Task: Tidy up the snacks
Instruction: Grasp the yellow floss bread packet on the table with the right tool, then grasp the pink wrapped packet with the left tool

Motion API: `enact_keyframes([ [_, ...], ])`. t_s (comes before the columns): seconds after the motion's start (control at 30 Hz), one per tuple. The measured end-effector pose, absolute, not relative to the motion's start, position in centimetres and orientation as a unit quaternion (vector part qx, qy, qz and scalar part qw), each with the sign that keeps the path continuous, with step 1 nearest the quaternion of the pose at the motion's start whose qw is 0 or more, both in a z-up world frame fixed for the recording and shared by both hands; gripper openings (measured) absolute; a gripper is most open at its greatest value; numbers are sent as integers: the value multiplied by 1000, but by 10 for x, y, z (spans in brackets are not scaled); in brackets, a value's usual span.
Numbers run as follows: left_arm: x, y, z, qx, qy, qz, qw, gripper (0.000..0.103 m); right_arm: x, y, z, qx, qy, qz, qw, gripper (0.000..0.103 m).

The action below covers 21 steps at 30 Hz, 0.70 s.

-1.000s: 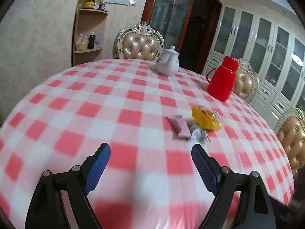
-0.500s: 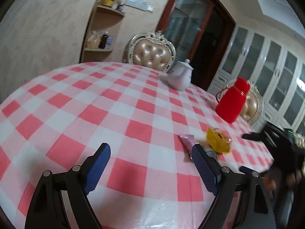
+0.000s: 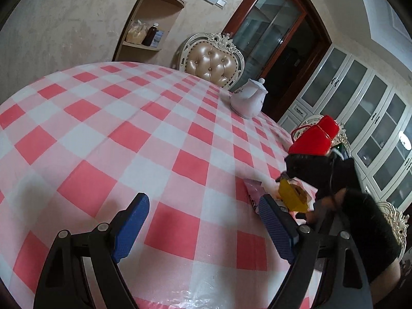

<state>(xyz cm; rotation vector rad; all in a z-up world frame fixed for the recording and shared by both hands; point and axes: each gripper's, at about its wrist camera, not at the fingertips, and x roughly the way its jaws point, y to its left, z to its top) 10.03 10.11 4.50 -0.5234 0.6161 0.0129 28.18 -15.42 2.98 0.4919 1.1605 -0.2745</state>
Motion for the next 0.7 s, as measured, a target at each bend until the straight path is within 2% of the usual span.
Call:
enact_keyframes([
  [0.03,101,100,45,-249,300,6,921,88,276,-161,29,227,539,-114,803,67],
  [0.07,101,100,46,-245,301,5,922,88,269,-167,31,221,533,-109,809,54],
  [0.4,112,79,34,-217,341,-34,914,88,95,-246,30,286,425,56,857,52],
  [0.57,111,61,33,-185,350,-57,917,88,66,-245,30,258,397,68,878,52],
  [0.7,117,52,30,-185,357,-69,913,88,59,-243,25,285,372,64,881,52],
])
